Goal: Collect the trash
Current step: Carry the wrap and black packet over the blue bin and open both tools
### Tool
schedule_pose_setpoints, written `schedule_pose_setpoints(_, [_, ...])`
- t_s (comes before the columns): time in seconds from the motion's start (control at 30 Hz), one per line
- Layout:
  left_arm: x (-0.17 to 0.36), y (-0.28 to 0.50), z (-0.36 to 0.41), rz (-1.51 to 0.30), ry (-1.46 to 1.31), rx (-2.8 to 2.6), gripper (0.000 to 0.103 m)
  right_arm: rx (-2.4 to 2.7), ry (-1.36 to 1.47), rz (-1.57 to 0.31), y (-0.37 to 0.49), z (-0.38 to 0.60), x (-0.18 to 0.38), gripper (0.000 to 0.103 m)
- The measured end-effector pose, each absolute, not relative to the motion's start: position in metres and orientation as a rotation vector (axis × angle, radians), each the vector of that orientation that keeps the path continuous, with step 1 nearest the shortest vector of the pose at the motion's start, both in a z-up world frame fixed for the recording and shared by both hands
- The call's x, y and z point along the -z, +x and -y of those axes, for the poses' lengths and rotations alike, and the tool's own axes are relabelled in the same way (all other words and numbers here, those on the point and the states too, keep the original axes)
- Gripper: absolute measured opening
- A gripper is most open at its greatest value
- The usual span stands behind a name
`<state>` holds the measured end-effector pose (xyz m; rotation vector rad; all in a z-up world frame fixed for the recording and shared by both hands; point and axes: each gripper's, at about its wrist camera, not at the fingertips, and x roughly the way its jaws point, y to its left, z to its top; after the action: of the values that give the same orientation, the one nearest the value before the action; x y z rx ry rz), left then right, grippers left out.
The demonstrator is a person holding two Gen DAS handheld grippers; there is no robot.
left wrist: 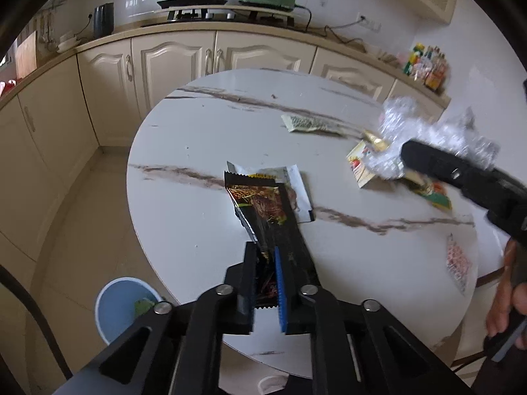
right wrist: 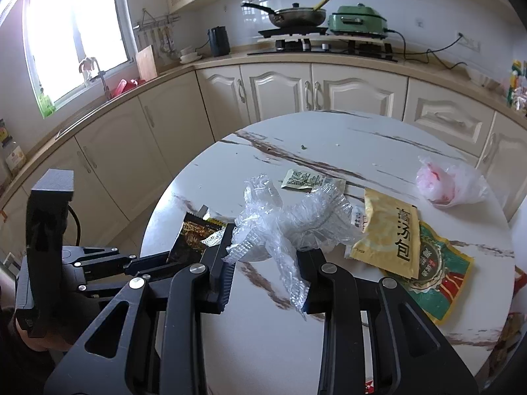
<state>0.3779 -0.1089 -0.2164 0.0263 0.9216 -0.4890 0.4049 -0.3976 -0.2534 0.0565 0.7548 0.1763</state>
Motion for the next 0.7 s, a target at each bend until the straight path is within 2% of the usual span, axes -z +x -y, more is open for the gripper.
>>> schedule_pose_setpoints(0.33, [0.198,0.367,0.058,-0.809,-0.046,0.461,0.004,-0.216,0.040,-0.752,0.408,0.365,0.253,0.029])
schedule_pose_setpoints(0.53, [0.195,0.362,-0.018,-0.783,-0.087,0.328,0.004,-0.325,-0.017,-0.755,0.425,0.293,0.256,0.029])
schedule_pose_setpoints(0.7, [0.216,0.359,-0.097,-0.820,-0.144,0.196,0.004,-0.442,-0.068,-0.768,0.448,0.211,0.277,0.029])
